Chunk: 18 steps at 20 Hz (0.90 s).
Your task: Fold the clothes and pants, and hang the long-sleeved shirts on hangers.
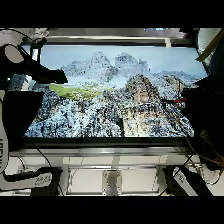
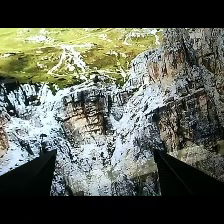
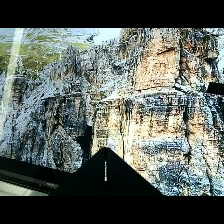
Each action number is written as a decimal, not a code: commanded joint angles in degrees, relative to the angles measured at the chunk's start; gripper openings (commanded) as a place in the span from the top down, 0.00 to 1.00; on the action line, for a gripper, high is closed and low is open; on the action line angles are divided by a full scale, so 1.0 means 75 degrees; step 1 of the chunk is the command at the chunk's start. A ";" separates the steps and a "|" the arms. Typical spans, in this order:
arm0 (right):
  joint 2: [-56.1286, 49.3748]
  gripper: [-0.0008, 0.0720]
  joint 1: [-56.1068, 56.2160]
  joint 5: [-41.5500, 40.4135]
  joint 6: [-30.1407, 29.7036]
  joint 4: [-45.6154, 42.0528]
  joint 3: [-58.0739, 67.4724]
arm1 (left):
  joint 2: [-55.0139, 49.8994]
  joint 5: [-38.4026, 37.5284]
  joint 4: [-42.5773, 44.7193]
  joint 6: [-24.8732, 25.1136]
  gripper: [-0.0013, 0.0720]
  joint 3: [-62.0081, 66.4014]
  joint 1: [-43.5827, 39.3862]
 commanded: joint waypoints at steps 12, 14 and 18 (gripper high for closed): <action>0.0006 0.97 0.0003 0.0131 0.0003 0.0003 0.0009 | -0.0003 0.0000 0.0003 0.0000 0.06 -0.0003 0.0003; 0.0006 0.97 0.0003 0.0117 0.0003 0.0003 0.0009 | -0.0015 0.0087 0.0003 0.0000 0.06 -0.0003 0.0003; -0.0067 0.97 0.0006 -0.0306 0.0000 0.0000 0.0006 | -0.0306 0.0495 0.0527 0.0052 0.06 -0.0003 0.0026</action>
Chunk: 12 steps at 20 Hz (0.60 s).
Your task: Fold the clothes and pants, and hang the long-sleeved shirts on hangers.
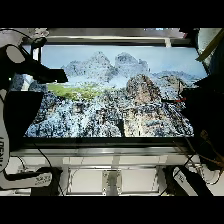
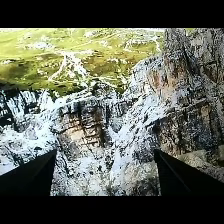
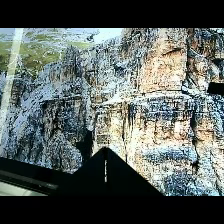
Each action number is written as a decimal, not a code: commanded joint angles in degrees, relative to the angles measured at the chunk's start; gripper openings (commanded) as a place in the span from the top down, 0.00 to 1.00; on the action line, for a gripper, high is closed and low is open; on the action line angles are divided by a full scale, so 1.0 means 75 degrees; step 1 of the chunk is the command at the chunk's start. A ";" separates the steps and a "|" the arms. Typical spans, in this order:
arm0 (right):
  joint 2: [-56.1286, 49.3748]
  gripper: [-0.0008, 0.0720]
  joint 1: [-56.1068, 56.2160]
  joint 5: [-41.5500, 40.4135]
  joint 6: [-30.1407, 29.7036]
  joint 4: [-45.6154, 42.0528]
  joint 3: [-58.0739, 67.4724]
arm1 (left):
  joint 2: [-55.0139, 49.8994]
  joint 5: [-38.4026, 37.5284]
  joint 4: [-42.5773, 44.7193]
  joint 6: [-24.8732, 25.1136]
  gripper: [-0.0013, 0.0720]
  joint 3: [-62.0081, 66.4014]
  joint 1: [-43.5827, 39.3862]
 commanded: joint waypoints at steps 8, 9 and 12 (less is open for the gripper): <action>-0.0504 0.97 0.0003 -0.0446 0.0000 -0.0003 -0.0618 | -0.1492 -0.2413 0.5214 -0.0012 0.21 -0.0213 0.0699; -0.0574 0.97 0.0006 -0.0440 0.0003 -0.0003 -0.0705 | -0.1594 -0.2541 0.5097 -0.0154 0.21 -0.0434 0.0959; -0.0793 0.97 0.0003 -0.0443 0.0003 0.0000 -0.0799 | -0.1690 -0.2544 0.5010 -0.0347 0.21 -0.1466 0.1722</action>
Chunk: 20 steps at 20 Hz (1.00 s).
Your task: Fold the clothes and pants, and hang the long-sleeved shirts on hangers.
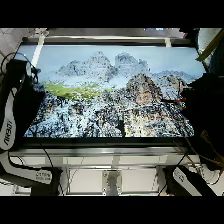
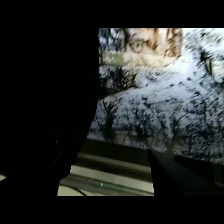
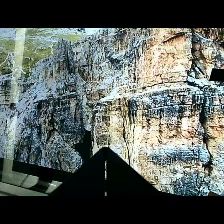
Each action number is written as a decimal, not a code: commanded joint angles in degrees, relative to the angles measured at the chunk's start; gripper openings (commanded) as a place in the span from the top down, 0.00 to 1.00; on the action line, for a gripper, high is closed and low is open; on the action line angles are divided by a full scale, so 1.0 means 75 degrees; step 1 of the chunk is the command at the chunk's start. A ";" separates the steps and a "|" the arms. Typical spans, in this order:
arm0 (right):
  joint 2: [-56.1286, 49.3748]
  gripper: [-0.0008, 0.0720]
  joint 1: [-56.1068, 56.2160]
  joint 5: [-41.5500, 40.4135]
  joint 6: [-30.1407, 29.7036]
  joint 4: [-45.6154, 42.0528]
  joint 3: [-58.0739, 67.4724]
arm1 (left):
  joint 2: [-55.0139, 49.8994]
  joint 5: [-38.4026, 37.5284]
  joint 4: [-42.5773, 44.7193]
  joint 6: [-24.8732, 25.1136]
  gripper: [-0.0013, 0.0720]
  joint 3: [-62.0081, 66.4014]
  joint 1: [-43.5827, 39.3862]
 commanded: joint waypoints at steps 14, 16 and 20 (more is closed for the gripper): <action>-0.0373 0.97 0.0006 -0.0697 0.0035 0.0050 -0.0134 | -0.0592 0.1011 0.0361 0.1070 0.22 -0.1824 0.1775; -0.0373 0.97 0.0006 -0.0679 0.0070 0.0058 -0.0134 | -0.0758 0.1218 0.0490 0.1072 0.23 -0.1824 0.1775; -0.0373 0.97 0.0006 -0.0615 0.0079 0.0067 -0.0134 | -0.0845 0.1781 0.0533 0.1072 0.77 -0.1821 0.1775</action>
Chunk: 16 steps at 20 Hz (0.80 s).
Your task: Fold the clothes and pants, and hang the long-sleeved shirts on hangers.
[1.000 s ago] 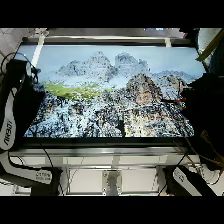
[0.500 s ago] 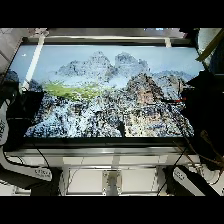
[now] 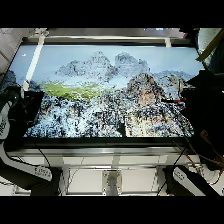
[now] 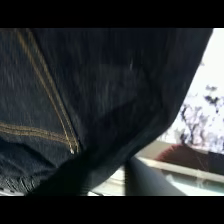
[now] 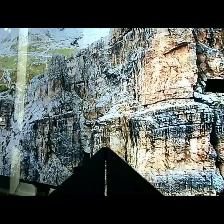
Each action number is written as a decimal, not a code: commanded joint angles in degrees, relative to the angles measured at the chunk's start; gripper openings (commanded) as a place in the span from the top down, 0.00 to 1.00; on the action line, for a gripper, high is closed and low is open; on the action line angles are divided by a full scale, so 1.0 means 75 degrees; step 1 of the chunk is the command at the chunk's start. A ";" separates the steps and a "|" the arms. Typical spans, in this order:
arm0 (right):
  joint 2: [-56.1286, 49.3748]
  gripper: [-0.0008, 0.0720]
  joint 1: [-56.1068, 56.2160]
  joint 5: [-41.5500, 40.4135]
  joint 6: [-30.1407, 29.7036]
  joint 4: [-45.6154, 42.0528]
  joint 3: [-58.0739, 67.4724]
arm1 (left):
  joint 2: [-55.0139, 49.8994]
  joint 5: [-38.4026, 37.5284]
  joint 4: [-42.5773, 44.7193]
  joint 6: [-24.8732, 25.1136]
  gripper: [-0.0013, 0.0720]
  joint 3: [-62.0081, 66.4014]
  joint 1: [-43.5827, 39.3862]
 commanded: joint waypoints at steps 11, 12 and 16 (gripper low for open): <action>-0.0003 0.97 0.0003 -0.0067 0.0000 -0.0420 0.0000 | 0.0367 0.0029 -0.2521 -0.0096 0.95 0.1142 -0.2209; -0.0003 0.97 0.0003 -0.0067 -0.0020 -0.0586 0.0000 | 0.0458 0.0230 -0.3156 -0.0093 0.95 0.1279 -0.2742; -0.0003 0.97 0.0003 -0.0070 -0.0055 -0.1230 0.0000 | 0.0495 0.1967 -0.4978 -0.0096 0.95 0.1457 -0.5359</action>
